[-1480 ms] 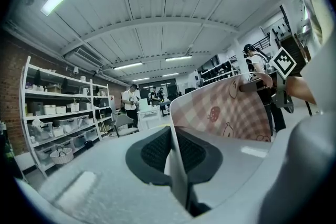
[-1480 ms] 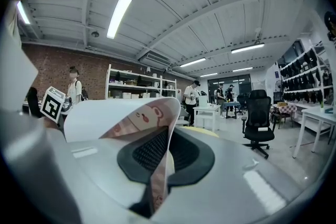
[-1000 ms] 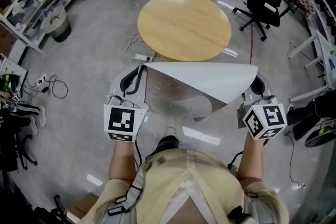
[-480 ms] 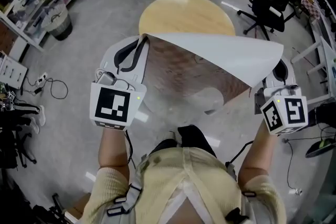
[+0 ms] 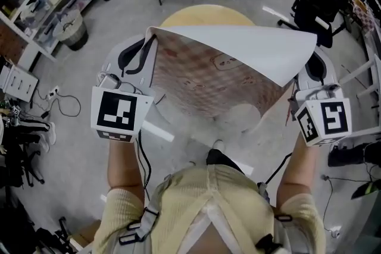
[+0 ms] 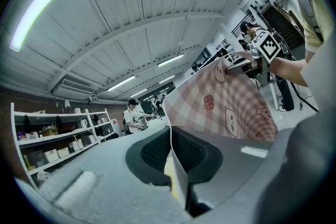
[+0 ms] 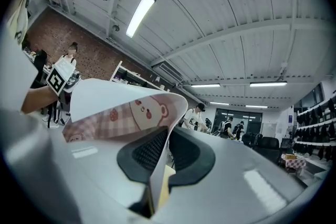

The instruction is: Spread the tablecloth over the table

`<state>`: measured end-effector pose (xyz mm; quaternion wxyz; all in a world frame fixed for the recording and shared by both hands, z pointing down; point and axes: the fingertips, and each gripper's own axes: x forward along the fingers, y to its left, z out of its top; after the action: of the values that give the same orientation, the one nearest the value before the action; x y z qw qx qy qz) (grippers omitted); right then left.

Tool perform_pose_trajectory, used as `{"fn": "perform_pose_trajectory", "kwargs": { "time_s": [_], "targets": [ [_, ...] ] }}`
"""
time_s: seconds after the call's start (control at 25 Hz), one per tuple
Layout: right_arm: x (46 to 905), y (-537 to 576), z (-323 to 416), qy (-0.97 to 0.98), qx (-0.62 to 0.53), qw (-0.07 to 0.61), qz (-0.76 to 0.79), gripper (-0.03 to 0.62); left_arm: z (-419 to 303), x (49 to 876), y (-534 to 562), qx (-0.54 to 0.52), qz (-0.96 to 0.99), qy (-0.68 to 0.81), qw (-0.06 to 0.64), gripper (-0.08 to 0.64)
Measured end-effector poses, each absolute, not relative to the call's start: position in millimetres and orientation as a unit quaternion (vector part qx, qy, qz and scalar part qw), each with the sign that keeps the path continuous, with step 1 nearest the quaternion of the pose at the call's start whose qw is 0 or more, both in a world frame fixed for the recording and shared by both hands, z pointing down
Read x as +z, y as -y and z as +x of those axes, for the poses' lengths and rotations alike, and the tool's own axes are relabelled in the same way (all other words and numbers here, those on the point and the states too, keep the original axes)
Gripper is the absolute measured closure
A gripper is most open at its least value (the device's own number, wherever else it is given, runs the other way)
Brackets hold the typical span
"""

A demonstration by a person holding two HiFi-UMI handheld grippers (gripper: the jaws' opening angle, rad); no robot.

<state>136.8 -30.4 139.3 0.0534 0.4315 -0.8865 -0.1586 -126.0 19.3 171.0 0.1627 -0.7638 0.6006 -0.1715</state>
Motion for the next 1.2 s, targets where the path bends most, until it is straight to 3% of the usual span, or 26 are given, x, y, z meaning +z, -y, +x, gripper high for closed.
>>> {"fn": "perform_pose_trajectory", "kwargs": {
  "time_s": [0.92, 1.2],
  "targets": [
    [153.6, 245.6, 121.2, 0.896, -0.151, 0.049, 0.414, 0.571, -139.9, 164.0, 184.2, -0.246, -0.713, -0.63, 0.184, 0.552],
    [168.4, 318.2, 100.4, 0.882, -0.151, 0.082, 0.439, 0.571, -162.2, 183.2, 267.7, -0.257, -0.735, -0.605, 0.168, 0.552]
  ]
}}
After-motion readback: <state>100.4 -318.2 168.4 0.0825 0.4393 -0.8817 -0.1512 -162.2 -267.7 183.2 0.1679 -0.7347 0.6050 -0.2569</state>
